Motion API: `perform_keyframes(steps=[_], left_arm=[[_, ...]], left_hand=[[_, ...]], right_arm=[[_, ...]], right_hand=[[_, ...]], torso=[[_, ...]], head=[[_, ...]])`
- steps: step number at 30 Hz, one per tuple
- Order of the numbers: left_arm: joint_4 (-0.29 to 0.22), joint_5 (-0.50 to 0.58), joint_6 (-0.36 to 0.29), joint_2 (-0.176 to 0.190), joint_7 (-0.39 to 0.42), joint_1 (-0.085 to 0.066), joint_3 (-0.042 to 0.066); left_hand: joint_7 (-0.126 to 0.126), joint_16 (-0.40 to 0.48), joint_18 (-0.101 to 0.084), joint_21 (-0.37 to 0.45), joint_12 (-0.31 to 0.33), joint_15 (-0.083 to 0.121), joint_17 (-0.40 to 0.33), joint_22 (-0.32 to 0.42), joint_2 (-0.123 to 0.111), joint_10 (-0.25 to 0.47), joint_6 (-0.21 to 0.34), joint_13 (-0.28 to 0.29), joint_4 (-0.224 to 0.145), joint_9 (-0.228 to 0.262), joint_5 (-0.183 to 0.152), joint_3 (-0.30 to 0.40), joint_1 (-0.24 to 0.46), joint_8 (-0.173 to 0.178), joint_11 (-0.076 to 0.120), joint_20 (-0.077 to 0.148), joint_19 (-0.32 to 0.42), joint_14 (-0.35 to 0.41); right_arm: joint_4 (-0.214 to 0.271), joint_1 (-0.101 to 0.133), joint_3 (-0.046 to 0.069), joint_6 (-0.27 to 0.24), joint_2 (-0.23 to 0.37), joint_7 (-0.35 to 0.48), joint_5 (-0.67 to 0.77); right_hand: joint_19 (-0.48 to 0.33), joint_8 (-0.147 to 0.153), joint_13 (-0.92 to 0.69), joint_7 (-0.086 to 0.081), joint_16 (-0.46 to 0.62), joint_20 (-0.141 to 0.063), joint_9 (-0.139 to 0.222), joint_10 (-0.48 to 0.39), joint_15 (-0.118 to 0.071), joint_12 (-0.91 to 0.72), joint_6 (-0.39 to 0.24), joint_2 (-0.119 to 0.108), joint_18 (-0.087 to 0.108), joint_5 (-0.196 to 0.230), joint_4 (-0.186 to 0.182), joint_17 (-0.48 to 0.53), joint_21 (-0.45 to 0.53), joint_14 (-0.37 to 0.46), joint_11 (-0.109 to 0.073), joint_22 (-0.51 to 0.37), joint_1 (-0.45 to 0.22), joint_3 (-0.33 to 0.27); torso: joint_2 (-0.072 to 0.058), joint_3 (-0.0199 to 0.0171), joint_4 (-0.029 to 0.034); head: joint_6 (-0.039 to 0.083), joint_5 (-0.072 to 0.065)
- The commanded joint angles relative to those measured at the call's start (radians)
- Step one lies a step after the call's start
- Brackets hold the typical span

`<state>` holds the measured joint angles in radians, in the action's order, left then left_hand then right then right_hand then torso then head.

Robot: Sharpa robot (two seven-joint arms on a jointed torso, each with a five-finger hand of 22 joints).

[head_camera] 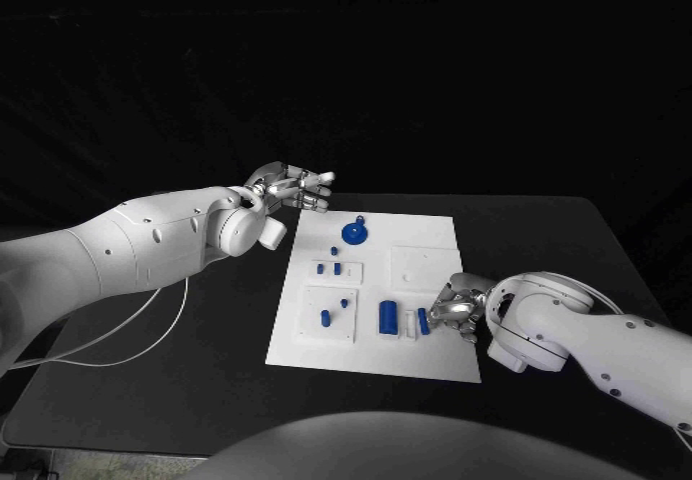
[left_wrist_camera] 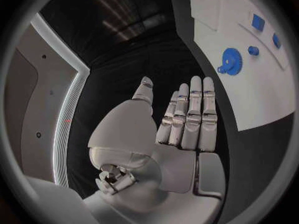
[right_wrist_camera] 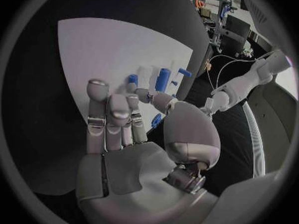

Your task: Assemble the parts on the task board

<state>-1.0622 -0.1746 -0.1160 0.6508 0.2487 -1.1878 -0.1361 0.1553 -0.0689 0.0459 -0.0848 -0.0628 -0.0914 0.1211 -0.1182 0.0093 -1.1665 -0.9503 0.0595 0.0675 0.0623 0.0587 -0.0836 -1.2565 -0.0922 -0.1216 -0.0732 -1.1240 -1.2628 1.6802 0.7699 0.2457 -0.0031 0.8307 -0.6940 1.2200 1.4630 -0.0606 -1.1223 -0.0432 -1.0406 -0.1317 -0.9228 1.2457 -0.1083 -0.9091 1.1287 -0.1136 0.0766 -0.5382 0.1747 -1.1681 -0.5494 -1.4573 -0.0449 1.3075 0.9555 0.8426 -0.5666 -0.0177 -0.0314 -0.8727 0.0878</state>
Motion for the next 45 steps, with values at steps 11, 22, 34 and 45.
perform_keyframes(steps=[11,22,34,45], left_arm=[[-0.002,-0.002,0.015,-0.001,0.002,0.001,0.001],[-0.003,-0.003,0.015,-0.001,0.001,0.001,0.001],[-0.002,-0.005,0.017,-0.001,-0.001,0.001,0.0],[-0.002,-0.007,0.019,-0.002,-0.005,0.001,0.0]], left_hand=[[0.002,0.004,-0.001,-0.006,-0.004,0.001,0.0,0.002,-0.005,0.006,0.009,0.002,0.006,0.001,-0.006,0.001,0.009,-0.005,0.002,-0.001,0.004,0.009],[0.002,0.004,-0.001,-0.006,-0.004,0.001,0.0,0.002,-0.006,0.006,0.009,0.001,0.007,0.001,-0.006,0.001,0.01,-0.005,0.002,0.0,0.004,0.008],[0.002,0.004,-0.001,-0.007,-0.004,0.001,0.0,0.003,-0.007,0.006,0.009,0.002,0.009,0.001,-0.006,0.002,0.01,-0.005,0.002,0.0,0.004,0.008],[0.002,0.004,-0.001,-0.007,-0.004,0.001,0.0,0.003,-0.007,0.006,0.009,0.002,0.009,0.001,-0.006,0.002,0.01,-0.005,0.002,0.0,0.004,0.008]], right_arm=[[-0.016,0.003,0.002,0.032,0.002,-0.025,-0.008],[-0.022,0.003,0.002,0.083,0.002,-0.061,0.074],[-0.056,0.003,-0.005,0.086,-0.033,-0.066,0.154],[-0.083,0.004,-0.016,0.091,-0.05,-0.067,0.214]], right_hand=[[0.045,-0.004,0.006,0.015,0.004,0.007,0.019,0.002,0.003,0.002,-0.002,-0.019,0.001,0.075,0.032,0.001,0.015,-0.003,-0.009,0.043,0.004,-0.141],[0.051,-0.004,0.015,0.014,0.005,0.009,0.129,0.002,0.008,0.003,0.006,-0.113,-0.003,0.49,-0.243,0.003,0.034,-0.004,0.002,0.018,0.046,-0.502],[0.052,-0.008,0.01,0.022,0.005,0.004,0.078,0.007,0.003,0.003,0.025,-0.124,-0.009,0.49,-0.323,-0.006,0.022,-0.006,-0.004,0.016,0.083,-0.496],[0.051,-0.007,0.007,0.036,0.004,-0.001,0.016,0.009,-0.002,0.002,0.042,-0.105,-0.014,0.489,-0.231,-0.01,0.016,-0.007,-0.012,0.016,0.123,-0.397]], torso=[[0.0,-0.001,-0.0008],[0.0,-0.0005,-0.0008],[0.0,0.0003,0.0007],[0.0,-0.0004,-0.0004]], head=[[0.0,0.002],[0.0,0.001],[0.0,0.002],[0.0,0.004]])
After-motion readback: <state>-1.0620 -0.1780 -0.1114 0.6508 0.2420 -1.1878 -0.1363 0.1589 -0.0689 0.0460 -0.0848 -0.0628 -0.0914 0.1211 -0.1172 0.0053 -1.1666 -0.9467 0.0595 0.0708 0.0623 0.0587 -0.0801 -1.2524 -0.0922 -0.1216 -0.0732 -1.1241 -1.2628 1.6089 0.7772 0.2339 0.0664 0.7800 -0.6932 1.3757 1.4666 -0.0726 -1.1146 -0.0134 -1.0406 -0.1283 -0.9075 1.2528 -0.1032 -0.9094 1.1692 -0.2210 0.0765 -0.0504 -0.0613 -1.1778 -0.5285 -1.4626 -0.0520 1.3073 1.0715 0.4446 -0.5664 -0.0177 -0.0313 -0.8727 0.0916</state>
